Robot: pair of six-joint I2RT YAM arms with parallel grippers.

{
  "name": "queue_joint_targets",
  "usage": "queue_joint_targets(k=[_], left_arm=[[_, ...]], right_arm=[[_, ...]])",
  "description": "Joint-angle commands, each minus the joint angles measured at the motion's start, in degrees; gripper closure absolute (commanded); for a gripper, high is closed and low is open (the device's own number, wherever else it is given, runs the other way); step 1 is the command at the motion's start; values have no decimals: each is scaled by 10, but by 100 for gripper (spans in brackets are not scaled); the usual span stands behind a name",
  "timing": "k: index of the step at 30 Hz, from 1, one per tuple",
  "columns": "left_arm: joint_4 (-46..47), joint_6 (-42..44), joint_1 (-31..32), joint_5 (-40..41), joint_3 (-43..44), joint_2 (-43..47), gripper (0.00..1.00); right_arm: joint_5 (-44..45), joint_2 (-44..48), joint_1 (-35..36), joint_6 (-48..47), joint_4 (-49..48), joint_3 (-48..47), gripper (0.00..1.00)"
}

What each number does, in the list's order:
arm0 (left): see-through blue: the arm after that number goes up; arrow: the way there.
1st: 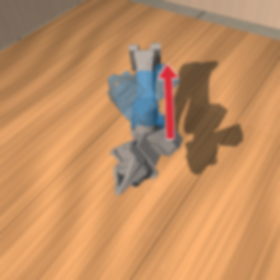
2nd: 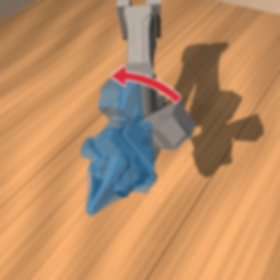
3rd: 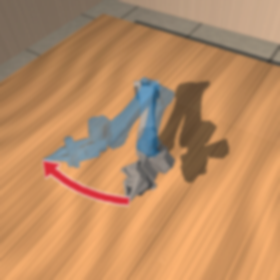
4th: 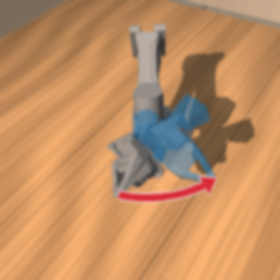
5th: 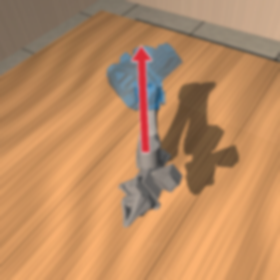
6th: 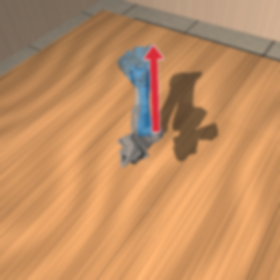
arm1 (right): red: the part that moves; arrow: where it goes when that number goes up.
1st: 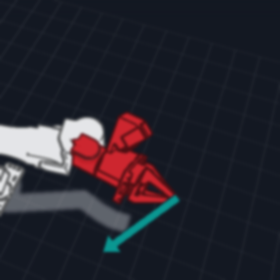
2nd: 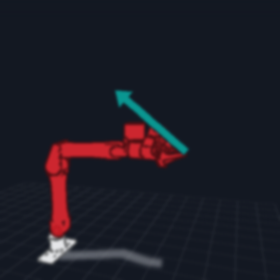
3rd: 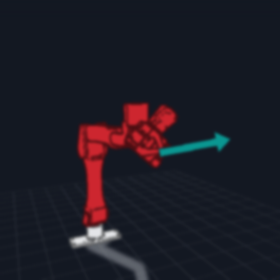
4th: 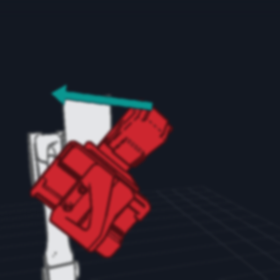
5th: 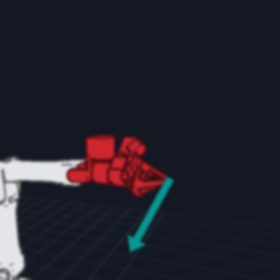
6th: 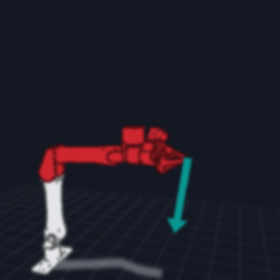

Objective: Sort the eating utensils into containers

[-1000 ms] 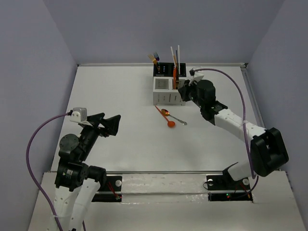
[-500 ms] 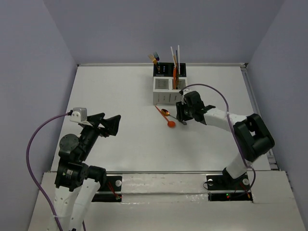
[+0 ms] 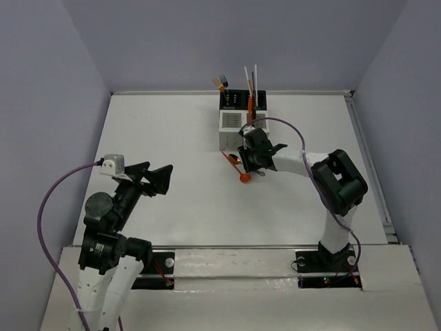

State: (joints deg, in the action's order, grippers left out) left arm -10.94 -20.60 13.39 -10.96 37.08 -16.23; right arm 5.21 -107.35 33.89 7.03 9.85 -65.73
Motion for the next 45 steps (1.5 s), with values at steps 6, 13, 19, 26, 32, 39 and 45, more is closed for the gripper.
queue_joint_targets(k=[6, 13, 19, 26, 32, 39, 45], left_arm=[[29, 8, -2, -8, -5, 5, 1], [30, 8, -2, -7, -5, 5, 1], [29, 7, -2, -6, -5, 6, 1], [29, 8, -2, -6, -5, 10, 1], [30, 8, -2, -6, -5, 8, 1], [30, 7, -2, -8, -5, 8, 1], [32, 6, -2, -9, -5, 4, 1]], right_arm=[[59, -23, 7, -36, 68, -65, 59], [29, -53, 7, -61, 86, -102, 57], [1, -77, 7, -53, 80, -118, 64], [-1, -84, 7, -63, 90, -129, 85], [13, -13, 7, -57, 108, -87, 93], [26, 113, 13, -47, 98, -26, 93], [-8, 192, 13, -36, 33, -33, 93]])
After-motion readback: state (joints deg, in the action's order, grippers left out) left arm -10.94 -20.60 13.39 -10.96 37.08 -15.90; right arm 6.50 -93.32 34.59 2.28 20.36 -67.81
